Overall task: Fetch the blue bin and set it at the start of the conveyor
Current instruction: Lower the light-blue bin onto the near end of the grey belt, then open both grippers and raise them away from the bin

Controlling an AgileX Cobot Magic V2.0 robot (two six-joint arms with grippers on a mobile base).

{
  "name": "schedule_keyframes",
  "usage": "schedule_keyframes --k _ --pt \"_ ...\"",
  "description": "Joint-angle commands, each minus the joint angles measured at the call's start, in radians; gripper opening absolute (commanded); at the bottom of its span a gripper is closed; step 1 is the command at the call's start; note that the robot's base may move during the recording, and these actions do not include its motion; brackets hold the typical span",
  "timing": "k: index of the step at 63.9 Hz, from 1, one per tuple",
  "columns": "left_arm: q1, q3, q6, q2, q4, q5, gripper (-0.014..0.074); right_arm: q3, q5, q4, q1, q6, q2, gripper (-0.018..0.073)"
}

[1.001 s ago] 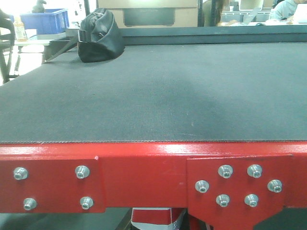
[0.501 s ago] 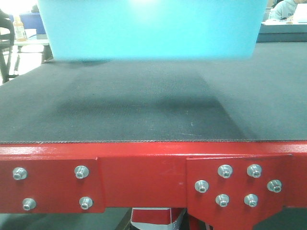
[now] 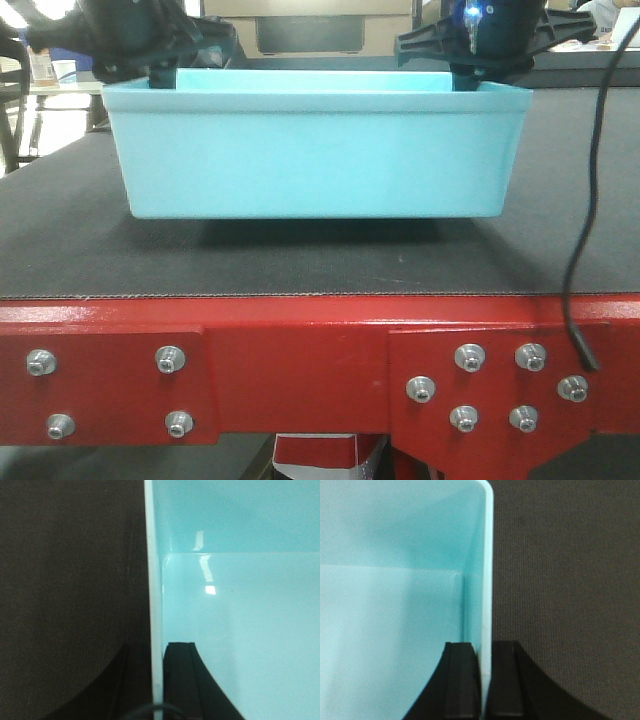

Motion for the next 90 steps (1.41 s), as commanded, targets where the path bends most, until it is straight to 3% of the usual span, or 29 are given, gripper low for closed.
schedule_keyframes --k 1,4,11,21,25,29,41,48,55,68,72,82,90 --pt "-0.017 -0.009 -0.008 0.007 -0.032 -0.085 -0.0111 -0.008 -0.093 0.013 0.015 0.0 -0.003 -0.0153" --pt "-0.017 -0.009 -0.008 0.016 -0.03 -0.086 -0.0111 -0.008 -0.095 0.013 0.013 0.002 -0.003 -0.0109" --pt "-0.017 -0.009 -0.008 0.019 -0.028 -0.086 -0.0059 -0.008 -0.095 0.013 0.008 0.042 -0.003 0.0092" --pt "-0.013 -0.013 -0.009 0.017 0.008 -0.066 0.0228 -0.008 -0.063 0.013 -0.01 0.074 -0.003 0.0374" --pt "-0.01 -0.026 -0.02 0.015 0.008 -0.028 0.0353 -0.008 -0.049 0.013 -0.015 0.074 -0.003 0.0417" --pt "-0.004 -0.031 -0.026 0.015 0.008 -0.008 0.0407 -0.008 -0.04 0.013 -0.017 0.074 -0.003 0.0424" --pt "0.014 -0.053 -0.026 0.013 0.012 0.025 0.0381 -0.008 -0.033 0.013 -0.017 0.074 -0.02 0.0424" --pt "0.016 -0.085 -0.026 -0.005 0.012 0.059 0.0338 -0.008 -0.02 0.009 -0.017 0.074 -0.061 0.0417" --pt "0.013 -0.102 -0.023 -0.046 0.008 0.082 0.0257 -0.01 0.004 0.007 -0.017 0.071 -0.11 0.033" --pt "-0.033 -0.102 0.043 -0.154 -0.02 0.085 -0.0111 -0.01 0.016 0.007 -0.013 0.026 -0.219 -0.005" --pt "-0.048 -0.102 0.057 -0.188 -0.048 0.081 -0.0111 -0.01 0.014 0.007 -0.008 0.025 -0.257 -0.0165" --pt "-0.054 -0.061 0.119 -0.244 -0.186 0.009 -0.0111 0.034 -0.021 0.009 -0.008 -0.011 -0.344 -0.0165" --pt "-0.054 0.064 0.192 -0.304 -0.281 -0.154 -0.0111 0.194 -0.2 0.009 -0.008 -0.038 -0.452 -0.0165"
